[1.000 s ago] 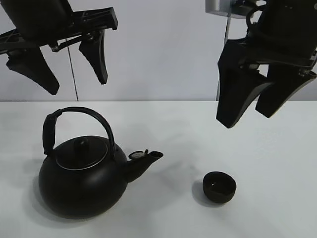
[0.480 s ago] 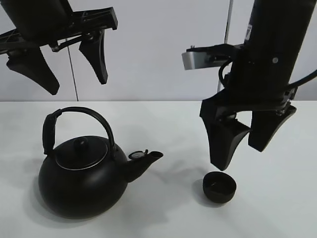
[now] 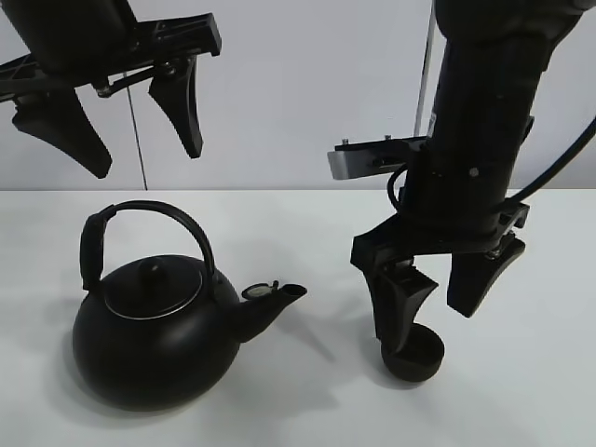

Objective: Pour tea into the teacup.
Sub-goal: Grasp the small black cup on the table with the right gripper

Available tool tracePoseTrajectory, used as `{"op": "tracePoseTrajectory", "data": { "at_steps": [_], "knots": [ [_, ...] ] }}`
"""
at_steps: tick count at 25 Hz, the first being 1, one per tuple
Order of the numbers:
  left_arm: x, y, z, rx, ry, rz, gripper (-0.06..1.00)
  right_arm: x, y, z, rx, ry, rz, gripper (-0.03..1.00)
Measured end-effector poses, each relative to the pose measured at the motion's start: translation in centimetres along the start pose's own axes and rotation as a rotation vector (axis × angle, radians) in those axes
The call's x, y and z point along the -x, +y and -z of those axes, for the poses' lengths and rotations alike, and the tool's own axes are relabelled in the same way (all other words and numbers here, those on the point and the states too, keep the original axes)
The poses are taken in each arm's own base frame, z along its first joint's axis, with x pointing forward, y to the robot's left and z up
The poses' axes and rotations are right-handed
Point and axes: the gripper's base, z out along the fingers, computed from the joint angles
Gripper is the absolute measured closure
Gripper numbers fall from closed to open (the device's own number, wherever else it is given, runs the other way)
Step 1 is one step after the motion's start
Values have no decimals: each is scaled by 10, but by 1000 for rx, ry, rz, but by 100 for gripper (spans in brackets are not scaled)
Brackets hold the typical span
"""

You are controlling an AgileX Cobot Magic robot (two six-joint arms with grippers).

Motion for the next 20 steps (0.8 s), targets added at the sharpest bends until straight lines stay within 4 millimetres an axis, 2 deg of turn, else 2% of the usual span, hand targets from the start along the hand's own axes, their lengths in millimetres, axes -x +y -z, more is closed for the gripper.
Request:
{"op": "tracePoseTrajectory", "data": {
  "at_steps": [10,15,17,19,20],
  "knots": [
    [0,0,0,0,0,0,40,6,-4,-35,4,58,-17,40],
    [0,0,0,0,0,0,40,8,-5,-45,5,68,-33,41],
    [0,0,0,0,0,0,40,8,-5,-47,7,71,-37,45],
    [0,0,0,0,0,0,40,8,-5,-47,7,72,-39,55],
    [0,0,0,0,0,0,40,8,-5,-47,7,72,-40,58]
  ]
}}
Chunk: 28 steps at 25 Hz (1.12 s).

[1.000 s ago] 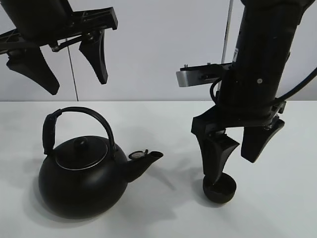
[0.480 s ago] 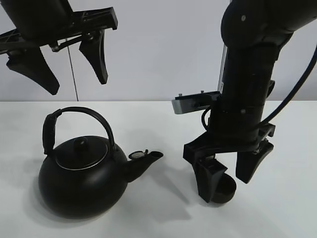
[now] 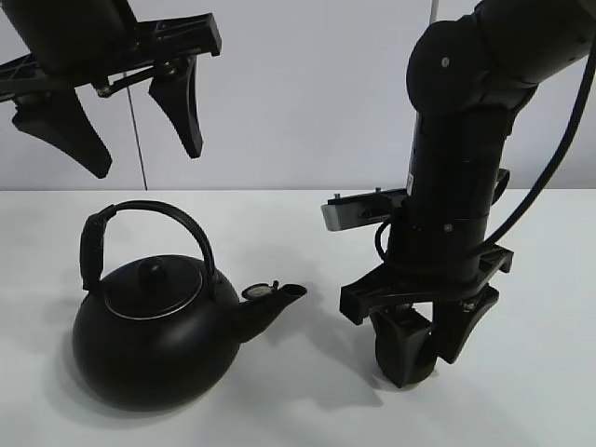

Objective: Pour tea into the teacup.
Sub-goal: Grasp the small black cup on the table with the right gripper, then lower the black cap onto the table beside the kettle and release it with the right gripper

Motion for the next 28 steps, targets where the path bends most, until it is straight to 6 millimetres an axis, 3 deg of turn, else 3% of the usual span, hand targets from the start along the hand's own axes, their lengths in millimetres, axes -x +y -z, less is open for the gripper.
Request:
{"op": "tracePoseTrajectory", "data": {
  "at_steps": [8,14,28],
  "knots": [
    [0,0,0,0,0,0,40,0,0,2,0,-5,-1,58],
    [0,0,0,0,0,0,40,-1,2,18,-3,-50,-10,58],
    [0,0,0,0,0,0,40,14,3,24,39,-234,-225,58]
  ]
}}
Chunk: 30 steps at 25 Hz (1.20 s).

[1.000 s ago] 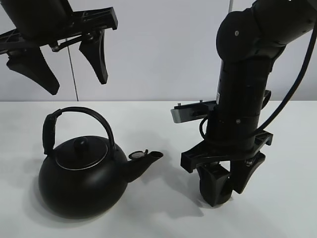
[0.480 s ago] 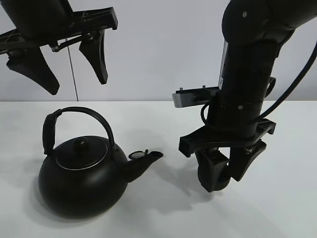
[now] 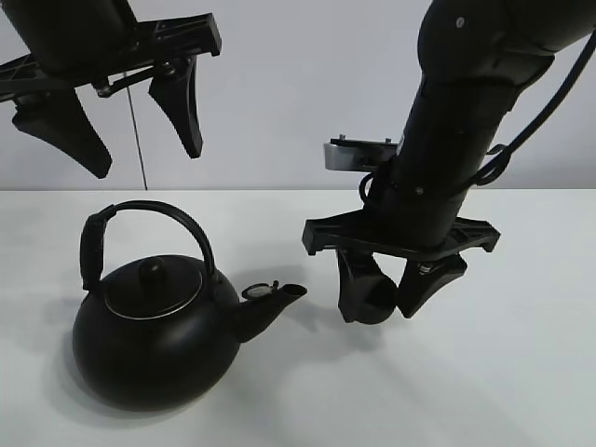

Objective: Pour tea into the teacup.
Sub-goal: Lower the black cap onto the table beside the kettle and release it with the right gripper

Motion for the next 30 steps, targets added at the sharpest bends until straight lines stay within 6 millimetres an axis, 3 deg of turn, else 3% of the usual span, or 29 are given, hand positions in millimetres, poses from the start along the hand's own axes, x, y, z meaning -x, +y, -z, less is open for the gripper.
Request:
{"op": "tracePoseTrajectory", "data": {
  "at_steps": [10,30],
  "knots": [
    [0,0,0,0,1,0,40,7,1,0,18,-75,-175,58],
    [0,0,0,0,1,0,40,8,4,0,48,-87,-141,58]
  ]
}}
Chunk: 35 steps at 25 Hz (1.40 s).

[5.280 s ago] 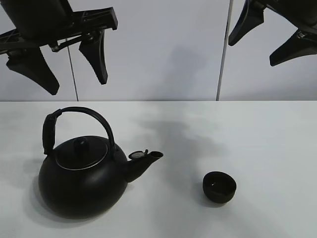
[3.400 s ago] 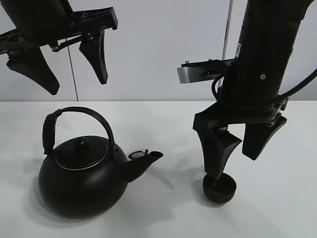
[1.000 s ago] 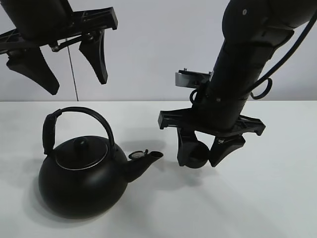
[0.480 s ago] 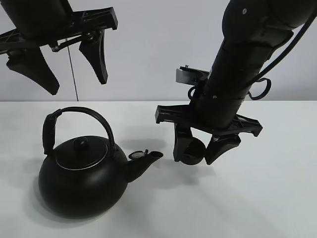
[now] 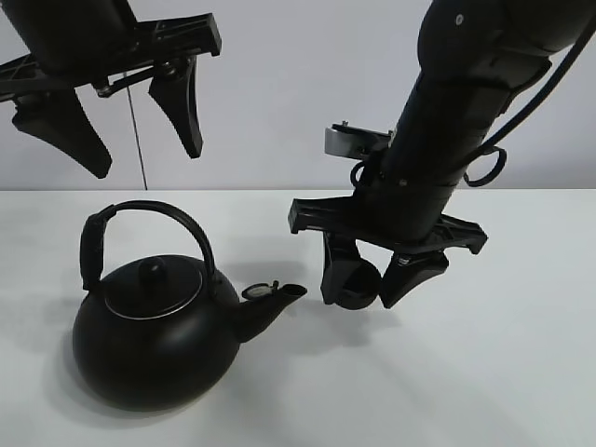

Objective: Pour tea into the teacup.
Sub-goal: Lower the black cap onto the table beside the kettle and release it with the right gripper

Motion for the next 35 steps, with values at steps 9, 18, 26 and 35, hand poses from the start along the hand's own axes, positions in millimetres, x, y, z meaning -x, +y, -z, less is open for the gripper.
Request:
{"op": "tracePoseTrajectory", "data": {
  "at_steps": [9,18,26,35],
  "knots": [
    [0,0,0,0,0,0,40,-5,0,0,-1,50,83,58],
    [0,0,0,0,0,0,40,-1,4,7,19,81,128,58],
    [0,0,0,0,0,0,40,6,7,10,24,61,136,58],
    [0,0,0,0,-1,0,40,3,2,-22,18,118,109,58]
  ]
}}
